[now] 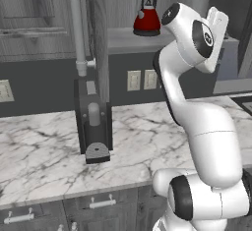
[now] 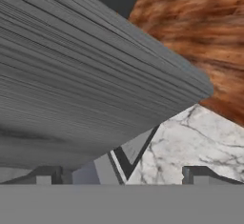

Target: Open the cabinet, pick the kettle from the cabinet, and place it in the sink.

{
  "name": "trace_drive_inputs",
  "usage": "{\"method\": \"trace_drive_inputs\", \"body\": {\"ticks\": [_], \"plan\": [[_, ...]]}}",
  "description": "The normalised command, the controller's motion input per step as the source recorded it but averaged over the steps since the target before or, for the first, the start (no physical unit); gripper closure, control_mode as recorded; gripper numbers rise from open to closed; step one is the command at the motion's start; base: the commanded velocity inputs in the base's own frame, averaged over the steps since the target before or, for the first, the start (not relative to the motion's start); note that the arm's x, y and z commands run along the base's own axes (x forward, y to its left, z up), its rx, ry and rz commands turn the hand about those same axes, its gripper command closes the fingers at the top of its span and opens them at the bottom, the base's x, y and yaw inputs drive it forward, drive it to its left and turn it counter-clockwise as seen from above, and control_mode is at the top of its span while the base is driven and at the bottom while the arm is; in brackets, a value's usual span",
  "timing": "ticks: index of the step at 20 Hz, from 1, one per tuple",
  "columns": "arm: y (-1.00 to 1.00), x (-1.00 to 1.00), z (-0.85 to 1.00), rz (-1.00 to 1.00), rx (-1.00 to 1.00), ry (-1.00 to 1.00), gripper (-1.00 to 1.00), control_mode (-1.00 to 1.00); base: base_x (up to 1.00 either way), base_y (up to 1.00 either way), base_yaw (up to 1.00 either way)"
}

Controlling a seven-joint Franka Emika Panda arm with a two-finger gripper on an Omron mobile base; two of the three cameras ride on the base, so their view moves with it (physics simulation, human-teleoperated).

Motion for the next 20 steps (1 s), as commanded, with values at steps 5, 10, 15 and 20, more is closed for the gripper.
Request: {"method": "trace_drive_inputs", "body": {"ticks": [5, 10, 15, 20], "plan": [[-0.32, 0.14, -0.04, -0.15, 0.0, -0.06, -1.0, -1.0, 0.0, 0.0, 0.0], [-0.37, 0.15, -0.08, -0.09, 0.0, 0.0, -1.0, -1.0, 0.0, 0.0, 0.0], [-0.39, 0.06, -0.08, -0.05, 0.0, -0.03, -1.0, -1.0, 0.0, 0.0, 0.0], [-0.54, -0.06, -0.02, -0.05, 0.0, -0.11, -1.0, -1.0, 0.0, 0.0, 0.0]]}}
